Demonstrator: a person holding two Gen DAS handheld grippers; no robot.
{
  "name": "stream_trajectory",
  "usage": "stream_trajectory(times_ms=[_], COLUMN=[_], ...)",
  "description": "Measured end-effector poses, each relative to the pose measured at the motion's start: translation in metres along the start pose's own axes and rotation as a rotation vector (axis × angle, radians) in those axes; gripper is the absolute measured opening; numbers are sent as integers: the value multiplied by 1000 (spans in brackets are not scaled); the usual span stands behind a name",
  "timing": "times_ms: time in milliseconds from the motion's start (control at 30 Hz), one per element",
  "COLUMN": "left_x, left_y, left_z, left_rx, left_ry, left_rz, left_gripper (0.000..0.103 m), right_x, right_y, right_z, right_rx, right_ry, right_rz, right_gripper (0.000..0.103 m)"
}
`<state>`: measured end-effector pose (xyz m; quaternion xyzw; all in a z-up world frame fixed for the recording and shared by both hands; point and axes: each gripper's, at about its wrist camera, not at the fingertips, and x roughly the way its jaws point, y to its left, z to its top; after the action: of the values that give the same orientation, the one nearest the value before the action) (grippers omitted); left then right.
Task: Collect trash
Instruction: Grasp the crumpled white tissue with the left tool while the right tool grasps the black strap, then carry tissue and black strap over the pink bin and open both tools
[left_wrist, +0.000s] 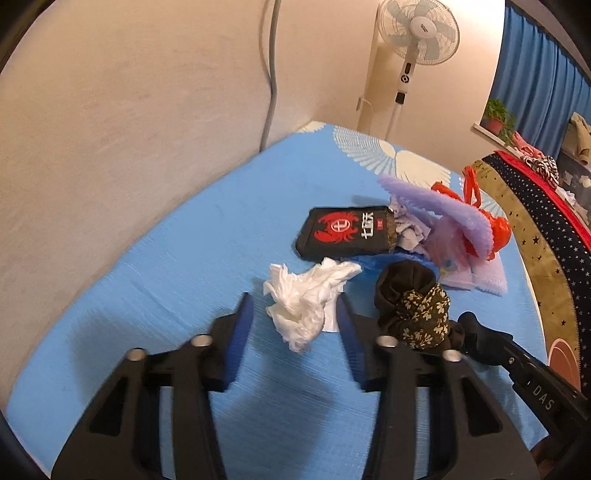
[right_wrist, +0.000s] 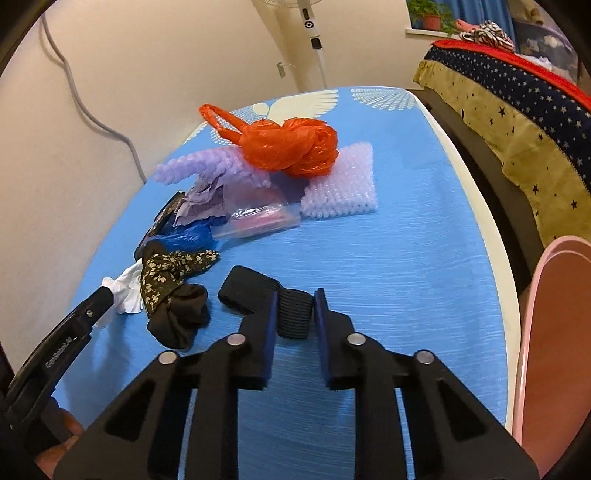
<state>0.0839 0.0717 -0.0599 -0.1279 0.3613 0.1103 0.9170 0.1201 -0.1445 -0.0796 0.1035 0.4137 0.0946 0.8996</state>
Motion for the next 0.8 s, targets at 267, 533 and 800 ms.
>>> stream_trajectory(times_ms=[267,533,800], left_x=[-6,-33,-68], left_y=[-8,-14,-25], left_z=[4,4,-4], left_rx=[16,23,58], left_ry=[-2,-47,-82], left_rz=[-43,-80,-126], left_gripper=[13,13,13], right_x=[-16,-60,-106], right_y=[1,-2,-22], right_z=[-1,1,2], right_rx=[0,-13,4], right_ry=[-16,-86,-148], right_rz=[1,-52,-111], right_gripper=[11,11,11])
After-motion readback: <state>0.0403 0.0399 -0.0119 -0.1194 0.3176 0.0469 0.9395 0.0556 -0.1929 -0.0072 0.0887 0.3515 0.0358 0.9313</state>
